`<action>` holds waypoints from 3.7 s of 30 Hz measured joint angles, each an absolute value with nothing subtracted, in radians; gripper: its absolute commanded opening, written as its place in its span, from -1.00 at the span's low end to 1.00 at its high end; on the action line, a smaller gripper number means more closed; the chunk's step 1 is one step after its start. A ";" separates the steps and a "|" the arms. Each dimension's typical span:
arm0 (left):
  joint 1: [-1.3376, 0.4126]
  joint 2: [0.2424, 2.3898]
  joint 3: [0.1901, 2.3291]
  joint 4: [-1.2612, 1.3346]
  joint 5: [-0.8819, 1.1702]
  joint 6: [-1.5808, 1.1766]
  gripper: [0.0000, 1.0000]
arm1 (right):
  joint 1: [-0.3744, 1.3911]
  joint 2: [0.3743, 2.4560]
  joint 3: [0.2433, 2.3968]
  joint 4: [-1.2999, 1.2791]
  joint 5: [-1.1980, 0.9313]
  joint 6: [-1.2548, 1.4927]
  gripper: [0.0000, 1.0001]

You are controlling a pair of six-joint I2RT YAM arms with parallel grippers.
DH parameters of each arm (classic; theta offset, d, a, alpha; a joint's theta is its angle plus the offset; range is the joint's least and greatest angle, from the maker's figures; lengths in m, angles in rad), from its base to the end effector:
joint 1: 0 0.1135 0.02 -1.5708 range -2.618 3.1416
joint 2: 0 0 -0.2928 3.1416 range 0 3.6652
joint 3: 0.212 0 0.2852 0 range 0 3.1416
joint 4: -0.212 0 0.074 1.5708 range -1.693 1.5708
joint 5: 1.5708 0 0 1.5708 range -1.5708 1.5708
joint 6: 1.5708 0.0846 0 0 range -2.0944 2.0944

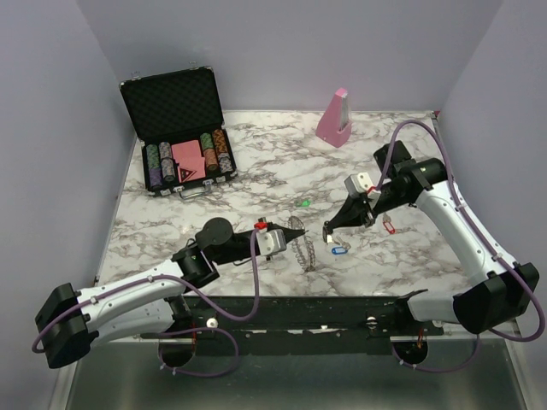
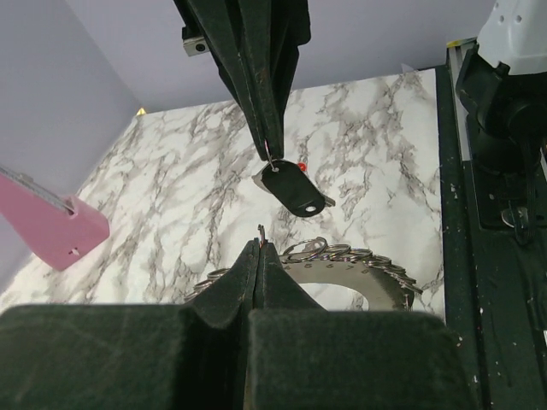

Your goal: Put the keys on the keyring

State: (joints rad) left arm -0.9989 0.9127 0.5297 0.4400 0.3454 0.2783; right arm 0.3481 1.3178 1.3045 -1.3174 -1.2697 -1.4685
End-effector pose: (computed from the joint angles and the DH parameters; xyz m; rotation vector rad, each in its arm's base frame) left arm 0.1249 -0.2470 0.3054 1.1538 1.0739 -0.8316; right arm 0.2073 0.1612 0.3570 -1.7093 1.1050 1.1351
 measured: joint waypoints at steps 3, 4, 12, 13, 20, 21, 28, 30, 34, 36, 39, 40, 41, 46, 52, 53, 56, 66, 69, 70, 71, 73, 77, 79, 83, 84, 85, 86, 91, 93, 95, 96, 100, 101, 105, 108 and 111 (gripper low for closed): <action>-1.003 0.930 0.538 0.439 0.320 0.250 -1.00 | 0.349 1.317 1.304 -1.292 -1.265 -1.420 -0.99; -1.004 0.933 0.543 0.438 0.312 0.240 -1.00 | 0.349 1.316 1.304 -1.282 -1.263 -1.405 -0.99; -1.018 0.934 0.551 0.444 0.287 0.220 -1.00 | 0.353 1.308 1.304 -1.237 -1.244 -1.342 -0.99; -1.019 0.933 0.551 0.445 0.293 0.235 -1.00 | 0.353 1.308 1.306 -1.245 -1.244 -1.351 -0.99; -1.023 0.834 0.508 0.434 0.398 0.410 -1.00 | 0.353 1.308 1.342 -1.306 -1.240 -1.424 -0.99; -1.024 0.823 0.508 0.428 0.405 0.428 -1.00 | 0.353 1.308 1.342 -1.310 -1.240 -1.435 -0.99; -1.024 0.767 0.508 0.385 0.435 0.538 -1.00 | 0.353 1.318 1.342 -1.330 -1.240 -1.483 -0.99; -1.023 0.773 0.508 0.373 0.438 0.555 -1.00 | 0.353 1.325 1.342 -1.330 -1.240 -1.490 -0.99; -1.023 0.787 0.508 0.357 0.439 0.588 -1.00 | 0.353 1.333 1.342 -1.331 -1.240 -1.495 -0.99; -1.023 0.797 0.509 0.355 0.439 0.603 -1.00 | 0.353 1.336 1.342 -1.331 -1.241 -1.495 -0.99; -1.023 0.813 0.511 0.356 0.437 0.607 -1.00 | 0.353 1.340 1.342 -1.332 -1.244 -1.497 -0.99; -1.024 0.818 0.511 0.357 0.434 0.604 -1.00 | 0.353 1.342 1.342 -1.332 -1.245 -1.498 -0.99; -1.023 0.825 0.512 0.358 0.429 0.595 -1.00 | 0.353 1.344 1.342 -1.333 -1.245 -1.498 -0.99; -1.023 0.855 0.516 0.380 0.384 0.500 -1.00 | 0.353 1.348 1.342 -1.333 -1.245 -1.502 -0.99; -1.023 0.868 0.516 0.425 0.322 0.344 -1.00 | 0.360 1.353 1.367 -1.334 -1.243 -1.488 -0.99; -1.023 0.870 0.516 0.437 0.314 0.307 -1.00 | 0.361 1.354 1.371 -1.333 -1.242 -1.473 -0.99; -1.023 0.881 0.515 0.495 0.305 0.220 -1.00 | 0.369 1.354 1.374 -1.325 -1.231 -1.419 -0.99; -1.023 0.919 0.514 0.607 0.300 0.051 -1.00 | 0.413 1.355 1.396 -1.251 -1.188 -1.254 -0.99; -1.023 0.933 0.514 0.606 0.296 -0.001 -1.00 | 0.415 1.354 1.417 -1.231 -1.177 -1.211 -0.99; -1.024 0.933 0.514 0.605 0.291 -0.016 -1.00 | 0.416 1.354 1.422 -1.225 -1.175 -1.201 -0.99; -1.024 0.933 0.514 0.605 0.286 -0.030 -1.00 | 0.416 1.354 1.424 -1.220 -1.175 -1.191 -0.99; -1.023 0.933 0.514 0.607 0.271 -0.061 -1.00 | 0.417 1.354 1.424 -1.217 -1.175 -1.175 -0.99; -1.023 0.933 0.514 0.618 0.252 -0.108 -1.00 | 0.417 1.352 1.424 -1.212 -1.175 -1.158 -0.99; -1.023 0.933 0.514 0.621 0.240 -0.124 -1.00 | 0.417 1.349 1.424 -1.211 -1.175 -1.150 -0.99; -1.023 0.933 0.514 0.619 0.217 -0.152 -1.00 | 0.417 1.345 1.424 -1.205 -1.175 -1.132 -0.99; -1.023 0.933 0.514 0.620 0.213 -0.160 -1.00 | 0.417 1.344 1.424 -1.202 -1.176 -1.124 -0.99; -1.023 0.933 0.514 0.621 0.209 -0.171 -1.00 | 0.417 1.343 1.424 -1.199 -1.176 -1.117 -0.99; -1.023 0.933 0.514 0.621 0.208 -0.177 -1.00 | 0.417 1.343 1.424 -1.196 -1.176 -1.110 -0.99; -1.023 0.933 0.514 0.643 0.189 -0.212 -1.00 | 0.417 1.341 1.424 -1.188 -1.182 -1.073 -0.99; -1.023 0.933 0.514 0.657 0.186 -0.221 -1.00 | 0.417 1.339 1.424 -1.185 -1.185 -1.061 -0.99; -1.023 0.935 0.514 0.667 0.184 -0.230 -1.00 | 0.417 1.337 1.424 -1.182 -1.191 -1.050 -0.99; -1.023 0.936 0.514 0.671 0.183 -0.233 -1.00 | 0.417 1.336 1.424 -1.182 -1.195 -1.046 -0.99; -1.023 0.949 0.514 0.681 0.182 -0.237 -1.00 | 0.417 1.332 1.424 -1.182 -1.203 -1.036 -0.99; -1.023 0.952 0.514 0.682 0.182 -0.237 -1.00 | 0.417 1.332 1.424 -1.182 -1.205 -1.034 -0.99; -1.023 0.956 0.514 0.686 0.182 -0.237 -1.00 | 0.417 1.331 1.424 -1.182 -1.214 -1.024 -0.99; -1.023 0.956 0.514 0.694 0.182 -0.237 -1.00 | 0.417 1.331 1.424 -1.179 -1.220 -1.019 -0.99; -1.023 0.958 0.514 0.702 0.181 -0.237 -1.00 | 0.417 1.327 1.422 -1.173 -1.221 -1.013 -0.99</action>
